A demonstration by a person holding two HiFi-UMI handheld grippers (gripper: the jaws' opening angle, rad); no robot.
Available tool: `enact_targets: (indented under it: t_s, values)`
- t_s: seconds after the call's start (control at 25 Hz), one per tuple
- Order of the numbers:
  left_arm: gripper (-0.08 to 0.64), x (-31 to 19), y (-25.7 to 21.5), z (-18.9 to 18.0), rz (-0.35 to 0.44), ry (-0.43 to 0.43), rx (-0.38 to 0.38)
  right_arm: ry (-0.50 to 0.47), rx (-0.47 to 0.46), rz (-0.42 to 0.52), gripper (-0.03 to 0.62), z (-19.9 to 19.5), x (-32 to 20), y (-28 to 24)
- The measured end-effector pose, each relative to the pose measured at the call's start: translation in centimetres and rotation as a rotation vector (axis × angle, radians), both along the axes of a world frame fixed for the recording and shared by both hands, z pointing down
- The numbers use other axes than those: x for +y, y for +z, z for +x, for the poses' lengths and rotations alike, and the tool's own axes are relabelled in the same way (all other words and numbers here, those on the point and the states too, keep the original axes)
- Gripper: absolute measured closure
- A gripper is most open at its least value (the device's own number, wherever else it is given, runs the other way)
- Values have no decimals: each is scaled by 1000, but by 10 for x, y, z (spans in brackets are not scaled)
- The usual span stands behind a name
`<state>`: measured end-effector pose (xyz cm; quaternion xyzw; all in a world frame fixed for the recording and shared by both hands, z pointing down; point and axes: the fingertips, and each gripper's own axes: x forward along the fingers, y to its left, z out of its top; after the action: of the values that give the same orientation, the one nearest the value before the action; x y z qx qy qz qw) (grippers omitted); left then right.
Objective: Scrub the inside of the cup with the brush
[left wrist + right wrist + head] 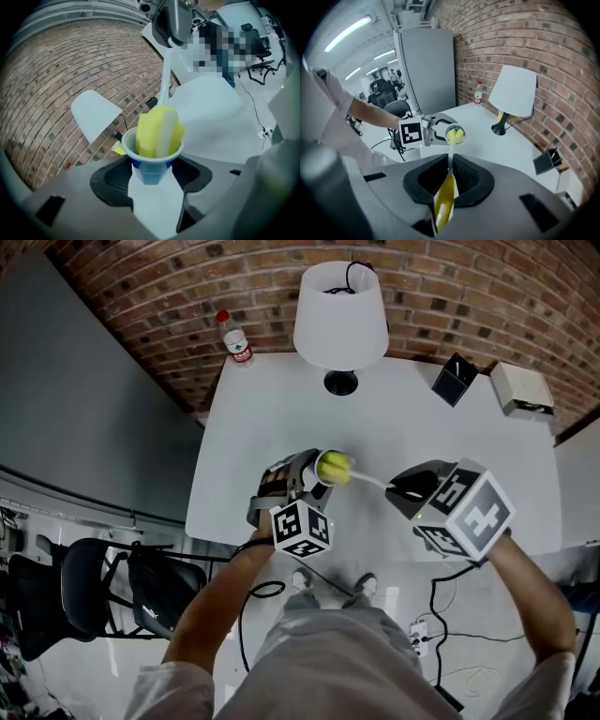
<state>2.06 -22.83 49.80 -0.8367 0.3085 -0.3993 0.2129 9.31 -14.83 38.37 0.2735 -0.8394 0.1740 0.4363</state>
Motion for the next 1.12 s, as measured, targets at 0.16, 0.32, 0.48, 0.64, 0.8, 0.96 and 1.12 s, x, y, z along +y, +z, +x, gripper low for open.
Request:
enact_targets:
  t_s: [0.16,0.32,0.48,0.64,0.8,0.96,1.12]
  values:
    - [284,0,0,-3,12,-11,2,112,-129,-116,561,1,1,4]
    - [284,-2,-2,-6,23,-20,6,236,-276,-246,561,2,1,7]
    - [284,-5,-4,-9,35,-31,12,357,-437,-371,561,1,0,9]
    - [284,-6,-4,-12,41,-41,14,470,-593,-490,558,1,2,11]
    - [284,-6,-4,-12,32,-36,21,507,-643,-522,558,5,2,15]
    - [284,-6,-4,-9,21,-33,32,489,-565,-479,558,8,3,12]
    - [284,-6,-3,-10,6,-44,47,375,-443,-345,560,10,2,1]
